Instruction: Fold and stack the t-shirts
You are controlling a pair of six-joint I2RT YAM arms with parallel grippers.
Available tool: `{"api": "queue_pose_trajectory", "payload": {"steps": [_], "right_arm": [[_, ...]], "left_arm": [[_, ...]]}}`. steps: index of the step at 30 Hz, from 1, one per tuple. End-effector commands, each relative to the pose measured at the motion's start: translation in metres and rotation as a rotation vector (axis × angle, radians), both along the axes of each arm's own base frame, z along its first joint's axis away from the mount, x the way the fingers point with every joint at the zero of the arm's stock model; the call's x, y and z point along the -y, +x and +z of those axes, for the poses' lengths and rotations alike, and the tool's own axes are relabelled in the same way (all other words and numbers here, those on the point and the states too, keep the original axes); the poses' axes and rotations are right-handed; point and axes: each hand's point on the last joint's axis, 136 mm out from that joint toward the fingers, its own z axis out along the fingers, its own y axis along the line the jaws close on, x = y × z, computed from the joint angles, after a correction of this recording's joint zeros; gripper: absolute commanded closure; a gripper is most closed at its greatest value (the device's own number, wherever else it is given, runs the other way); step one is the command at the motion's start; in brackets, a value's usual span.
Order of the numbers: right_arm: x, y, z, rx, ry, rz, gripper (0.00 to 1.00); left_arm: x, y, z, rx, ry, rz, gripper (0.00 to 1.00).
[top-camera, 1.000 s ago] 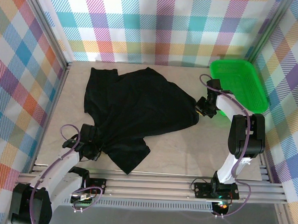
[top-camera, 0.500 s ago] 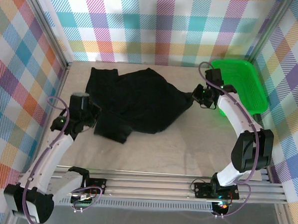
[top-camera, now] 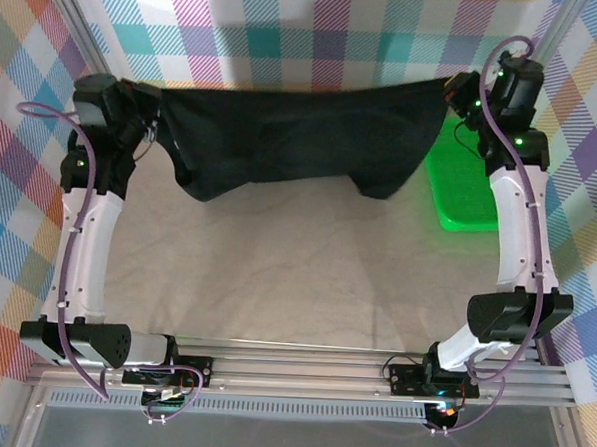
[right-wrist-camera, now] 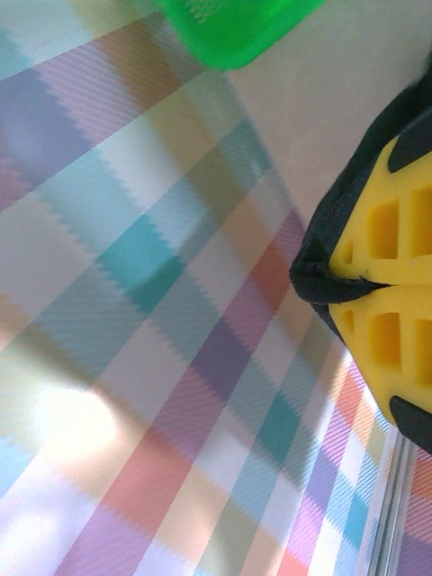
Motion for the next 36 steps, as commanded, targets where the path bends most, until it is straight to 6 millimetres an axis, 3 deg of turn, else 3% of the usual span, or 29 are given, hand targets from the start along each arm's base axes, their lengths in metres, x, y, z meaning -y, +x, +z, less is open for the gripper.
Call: {"api": "queue_pose_trajectory", "payload": {"steps": [1, 6, 9, 11, 13, 16, 21, 24, 28, 32, 36], "right_arm": [[-0.002, -0.029, 0.065, 0.194, -0.004, 0.029, 1.00], [0.014, -0.096, 0.117, 0.392, -0.025, -0.055, 1.00], [0.024, -0.132, 0.136, 0.472, -0.043, -0.113, 1.00], [0.027, -0.144, 0.143, 0.495, -0.058, -0.131, 1.00], [0.026, -0.146, 0.146, 0.503, -0.065, -0.123, 1.00], [0.020, -0.128, 0.138, 0.473, -0.052, -0.086, 1.00], [0.005, -0.075, 0.111, 0.375, -0.036, 0.004, 1.00], [-0.010, -0.034, 0.087, 0.298, -0.004, 0.096, 1.00], [-0.026, 0.016, 0.060, 0.222, 0.056, 0.189, 1.00], [-0.031, 0.047, 0.053, 0.194, 0.081, 0.222, 1.00], [-0.025, 0.057, 0.075, 0.228, 0.062, 0.207, 1.00]], "left_arm": [[-0.012, -0.025, 0.072, 0.204, 0.027, 0.029, 1.00], [-0.016, -0.083, 0.128, 0.365, 0.089, 0.065, 1.00], [-0.023, -0.116, 0.149, 0.431, 0.106, 0.117, 1.00], [-0.027, -0.128, 0.158, 0.458, 0.104, 0.147, 1.00], [-0.027, -0.126, 0.165, 0.471, 0.101, 0.147, 1.00], [-0.024, -0.100, 0.159, 0.420, 0.082, 0.118, 1.00], [-0.015, -0.018, 0.106, 0.226, 0.039, 0.035, 1.00], [-0.005, 0.034, 0.070, 0.122, 0.024, -0.043, 1.00], [0.001, 0.084, 0.032, 0.015, 0.021, -0.102, 1.00], [0.002, 0.109, 0.025, 0.002, 0.029, -0.126, 1.00], [-0.002, 0.113, 0.047, 0.059, 0.023, -0.127, 1.00]]}}
